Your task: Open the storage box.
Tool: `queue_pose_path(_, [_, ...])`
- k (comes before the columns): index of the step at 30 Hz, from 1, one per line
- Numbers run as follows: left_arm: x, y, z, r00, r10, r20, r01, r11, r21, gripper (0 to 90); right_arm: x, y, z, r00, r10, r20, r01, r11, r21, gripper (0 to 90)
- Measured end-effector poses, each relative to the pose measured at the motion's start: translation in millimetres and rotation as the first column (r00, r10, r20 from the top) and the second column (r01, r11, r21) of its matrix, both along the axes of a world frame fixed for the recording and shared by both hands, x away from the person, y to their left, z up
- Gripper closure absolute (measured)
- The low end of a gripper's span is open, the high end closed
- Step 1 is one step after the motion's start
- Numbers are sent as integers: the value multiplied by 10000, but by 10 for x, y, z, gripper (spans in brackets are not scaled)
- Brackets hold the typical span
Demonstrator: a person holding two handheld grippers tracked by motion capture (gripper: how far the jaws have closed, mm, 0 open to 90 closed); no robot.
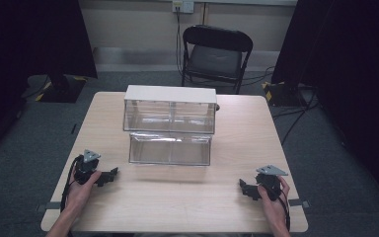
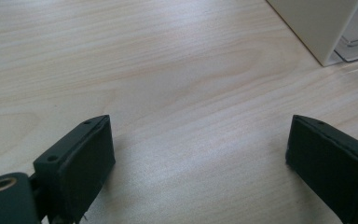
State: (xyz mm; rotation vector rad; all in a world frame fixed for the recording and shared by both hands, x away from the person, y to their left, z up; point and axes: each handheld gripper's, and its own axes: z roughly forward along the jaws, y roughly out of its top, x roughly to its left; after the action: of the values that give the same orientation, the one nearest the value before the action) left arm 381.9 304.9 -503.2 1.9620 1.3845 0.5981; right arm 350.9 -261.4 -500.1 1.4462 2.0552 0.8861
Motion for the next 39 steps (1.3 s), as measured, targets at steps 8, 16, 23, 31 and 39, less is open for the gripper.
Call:
queue_pose_path(8, [-5, 2, 8, 9999, -111, -33, 111, 9999, 26, 92, 0, 1, 0, 10000, -13, 2, 13, 10000, -13, 111])
queue_pose_path(16, [-27, -49, 48, 9996, -274, -22, 274, 9996, 62, 163, 1, 1, 0, 10000, -12, 1, 12, 10000, -13, 111])
queue_pose_path(23, [-54, -120, 164, 9969, -716, 313, 730, 9963, -464, 166, 2, 1, 0, 10000, -16, -2, 16, 10000, -23, 109])
queue_pose_path(31, [-92, -244, 288, 9887, -1273, 786, 1345, 9865, -934, 167, 2, 1, 0, 10000, -18, -3, 18, 10000, -22, 109])
queue_pose_path(39, [-104, -423, 353, 9750, -2040, 877, 2130, 9709, -1092, 163, 2, 1, 0, 10000, -17, -1, 17, 10000, -28, 108])
